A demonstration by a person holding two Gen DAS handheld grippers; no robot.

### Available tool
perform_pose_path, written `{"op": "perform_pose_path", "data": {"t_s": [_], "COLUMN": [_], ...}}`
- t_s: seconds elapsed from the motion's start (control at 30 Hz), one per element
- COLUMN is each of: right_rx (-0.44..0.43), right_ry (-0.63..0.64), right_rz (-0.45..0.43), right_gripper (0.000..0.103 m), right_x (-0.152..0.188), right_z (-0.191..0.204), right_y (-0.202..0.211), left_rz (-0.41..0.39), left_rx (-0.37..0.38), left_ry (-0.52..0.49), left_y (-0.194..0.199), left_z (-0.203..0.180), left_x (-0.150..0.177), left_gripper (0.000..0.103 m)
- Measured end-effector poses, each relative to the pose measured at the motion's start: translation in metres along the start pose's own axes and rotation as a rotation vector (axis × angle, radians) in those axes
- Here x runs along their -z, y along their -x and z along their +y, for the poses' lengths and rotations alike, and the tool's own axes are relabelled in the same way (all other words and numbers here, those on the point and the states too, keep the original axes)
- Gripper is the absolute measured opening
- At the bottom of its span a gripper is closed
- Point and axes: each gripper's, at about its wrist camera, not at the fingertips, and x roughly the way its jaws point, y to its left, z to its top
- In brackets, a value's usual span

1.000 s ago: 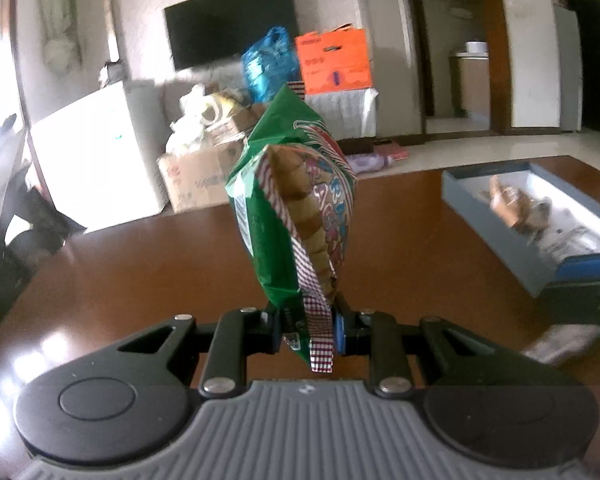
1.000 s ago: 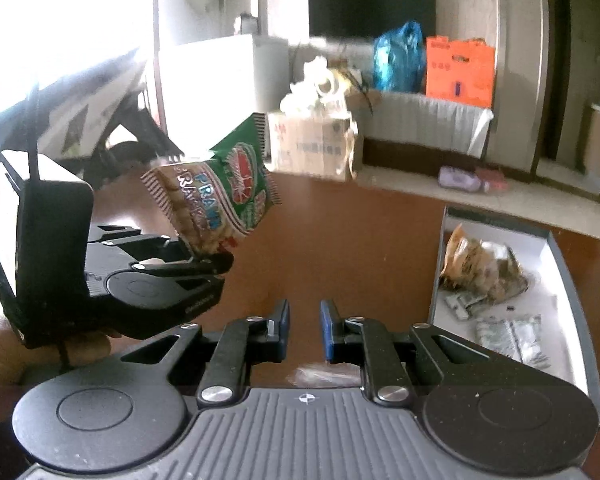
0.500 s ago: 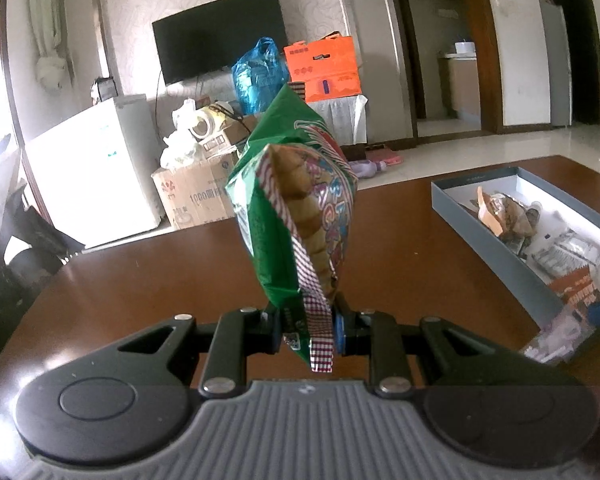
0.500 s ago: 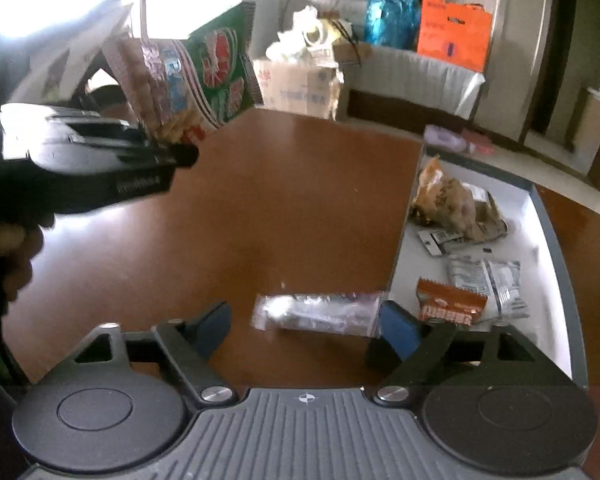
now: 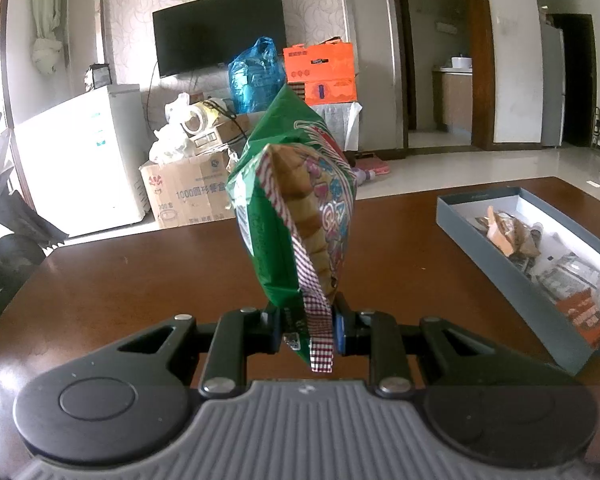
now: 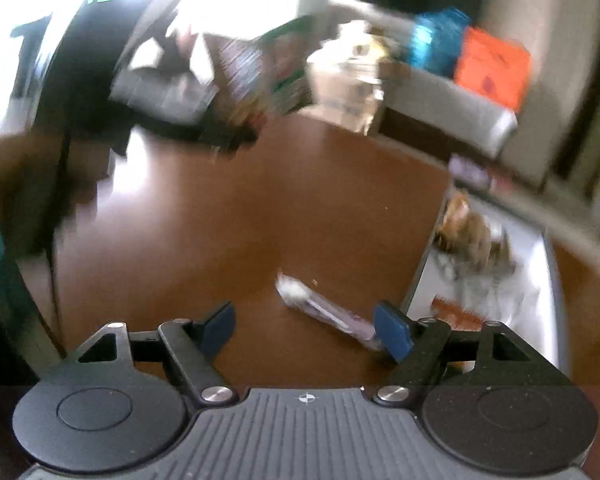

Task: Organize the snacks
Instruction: 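Lift the green bag and clear packet and carry both over the white box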

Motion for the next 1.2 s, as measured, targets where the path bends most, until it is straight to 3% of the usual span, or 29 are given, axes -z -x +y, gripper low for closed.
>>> {"op": "perform_pose_path", "data": {"t_s": [0.07,0.17,0.27,0.4,0.5,0.77,1.2], "right_rx": [0.022,-0.038,-0.086,-0.113,-0.096,-0.090,-0.095], "right_ry": [0.145,0.116,0.015,-0.057,-0.051,-0.175,-0.229], "right_rz": [0.056,0.067,0.064,0.068,0.068,0.031,-0.102], "right_gripper": [0.076,0.071,0.059,0.028,0.019,0.016,0.014], "right_x": [-0.005,-0.012,-0.019,-0.022,-0.023,-0.027,-0.036], "right_z": [0.011,0.006,-0.010,-0.022,-0.022,-0.024,-0.038], "right_y": [-0.022,-0.045,-0.059,-0.067,-0.064,-0.051,-0.010], "left_rz": [0.008,-0.004,-0.009,-0.003,-0.003,0.006,0.022], "left_rx": [0.004,0.016,0.022,0.018,0.019,0.012,-0.025], "left_ry": [0.017,0.013,-0.001,0.000,-0.005,-0.020,-0.051], "left_y": [-0.001,0.002,0.004,0.003,0.004,0.000,-0.012], "left_z": [0.000,-0.006,-0.010,-0.012,-0.015,-0.015,-0.015], "left_x": [0.000,-0.002,-0.001,0.000,0.000,-0.004,-0.005], "left_gripper": [0.021,0.021,0.021,0.021,0.021,0.021,0.021]}}
